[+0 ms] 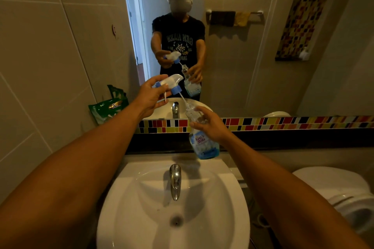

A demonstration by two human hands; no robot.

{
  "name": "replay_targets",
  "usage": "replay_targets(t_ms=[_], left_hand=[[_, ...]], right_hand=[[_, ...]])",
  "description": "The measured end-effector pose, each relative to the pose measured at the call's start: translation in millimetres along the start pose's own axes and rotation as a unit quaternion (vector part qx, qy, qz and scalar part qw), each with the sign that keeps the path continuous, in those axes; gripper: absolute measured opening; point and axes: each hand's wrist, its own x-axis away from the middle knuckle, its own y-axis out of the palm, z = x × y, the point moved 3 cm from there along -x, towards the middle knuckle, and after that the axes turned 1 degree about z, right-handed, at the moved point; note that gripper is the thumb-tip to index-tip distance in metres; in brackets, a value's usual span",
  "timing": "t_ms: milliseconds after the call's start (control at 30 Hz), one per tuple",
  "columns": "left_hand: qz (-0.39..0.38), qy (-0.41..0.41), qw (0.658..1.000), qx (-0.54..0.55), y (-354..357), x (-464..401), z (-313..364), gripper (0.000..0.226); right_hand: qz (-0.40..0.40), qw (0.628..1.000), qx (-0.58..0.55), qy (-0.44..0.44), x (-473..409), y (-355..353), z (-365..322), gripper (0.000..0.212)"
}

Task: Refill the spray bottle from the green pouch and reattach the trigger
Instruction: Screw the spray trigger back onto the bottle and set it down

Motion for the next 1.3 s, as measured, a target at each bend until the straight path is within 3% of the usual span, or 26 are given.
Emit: replay_targets(t_ms=[567,733,967,1300], left_hand=[[-0.053,0.025,0.997,-0.054,16,1,-18,0.033],[-0.063,0.084,0.987,-0.119,20,4,-23,0.043],[-0.02,0.188,0.971,-0.149,29,6,-29,0.055],[-0.038,0.168,0.972,-0.159,26,4,-28,0.056]], right_hand=[[0.011,1.0,-0.016,-0.017,-6,12,-19,0.063],[0.02,0.999,-0.027,-0.027,-4,15,-19,0.064],[0.016,0.999,-0.026,-0.025,-2,22,-24,0.062],[0.017,0.999,-0.023,-0.03,-1,23,-27,0.061]])
